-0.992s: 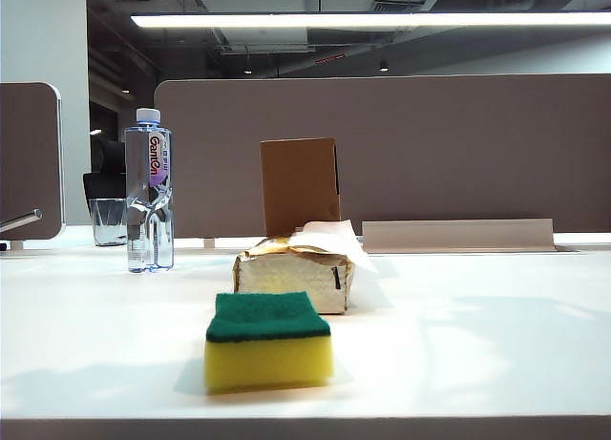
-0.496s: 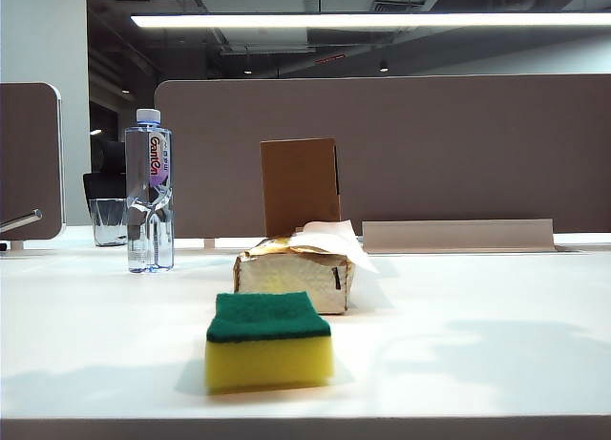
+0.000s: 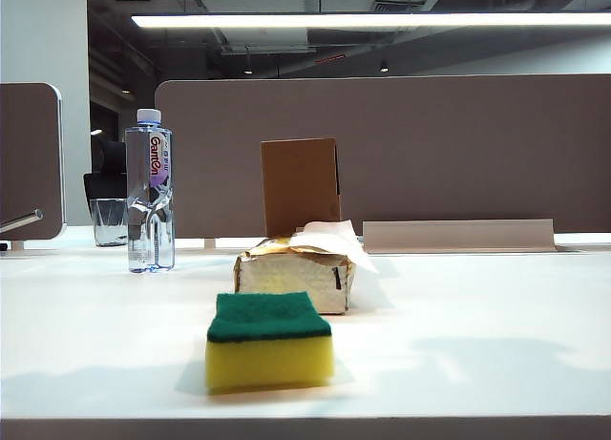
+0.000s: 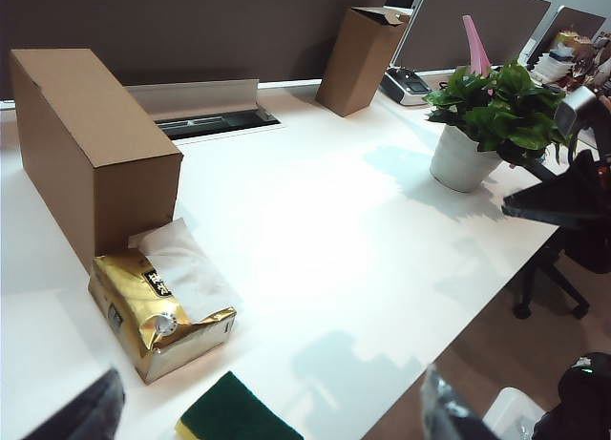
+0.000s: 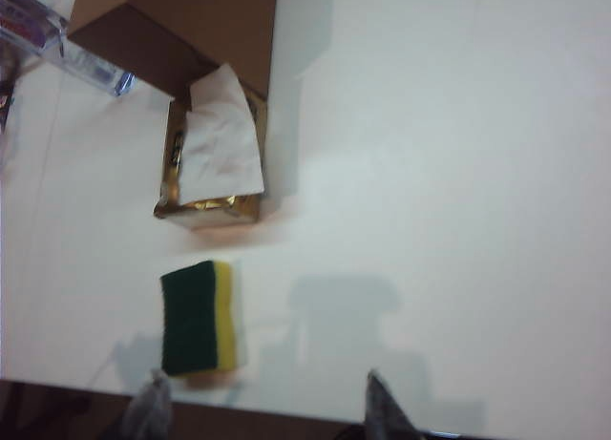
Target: Move the sponge from right to left to wipe the table, avoiding obstacles on the table, and finally reaching the bottle of mineral water.
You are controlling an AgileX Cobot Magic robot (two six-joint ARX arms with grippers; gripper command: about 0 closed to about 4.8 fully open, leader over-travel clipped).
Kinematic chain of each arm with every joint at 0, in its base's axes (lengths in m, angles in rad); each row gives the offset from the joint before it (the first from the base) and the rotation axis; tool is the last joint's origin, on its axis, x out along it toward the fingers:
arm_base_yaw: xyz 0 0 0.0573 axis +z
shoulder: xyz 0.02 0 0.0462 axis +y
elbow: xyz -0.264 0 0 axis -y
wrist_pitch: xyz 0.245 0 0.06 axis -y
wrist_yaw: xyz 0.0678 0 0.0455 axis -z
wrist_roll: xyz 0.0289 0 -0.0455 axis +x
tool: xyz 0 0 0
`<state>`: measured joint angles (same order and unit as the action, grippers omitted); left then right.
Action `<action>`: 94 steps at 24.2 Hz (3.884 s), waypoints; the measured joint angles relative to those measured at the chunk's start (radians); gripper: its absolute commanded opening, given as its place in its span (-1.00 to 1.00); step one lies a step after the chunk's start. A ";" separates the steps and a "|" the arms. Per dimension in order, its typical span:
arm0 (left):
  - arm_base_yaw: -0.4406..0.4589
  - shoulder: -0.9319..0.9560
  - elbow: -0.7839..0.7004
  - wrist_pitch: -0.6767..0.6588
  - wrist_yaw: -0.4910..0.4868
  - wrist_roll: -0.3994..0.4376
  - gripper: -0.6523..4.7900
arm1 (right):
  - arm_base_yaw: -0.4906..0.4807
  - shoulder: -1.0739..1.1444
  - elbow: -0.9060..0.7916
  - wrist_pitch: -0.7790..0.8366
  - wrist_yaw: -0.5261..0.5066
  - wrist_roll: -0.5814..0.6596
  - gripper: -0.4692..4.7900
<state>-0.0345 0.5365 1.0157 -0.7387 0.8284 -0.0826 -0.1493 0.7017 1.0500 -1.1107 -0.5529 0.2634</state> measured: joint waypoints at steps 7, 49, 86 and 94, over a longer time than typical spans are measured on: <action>0.000 0.000 0.000 -0.075 0.000 0.000 0.72 | 0.061 -0.027 0.000 -0.084 -0.047 0.024 0.17; -0.319 0.781 -0.102 0.008 -0.137 0.071 1.00 | 0.101 -0.057 0.000 -0.156 -0.076 0.025 0.17; -0.510 1.138 -0.100 0.332 -0.158 -0.072 1.00 | 0.101 -0.064 0.000 -0.159 -0.076 0.025 0.17; -0.555 1.163 -0.090 0.366 -0.175 -0.089 1.00 | 0.101 -0.064 0.000 -0.159 -0.076 0.025 0.17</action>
<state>-0.5892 1.7000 0.9260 -0.3729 0.6533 -0.1711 -0.0479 0.6376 1.0500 -1.2701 -0.6292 0.2882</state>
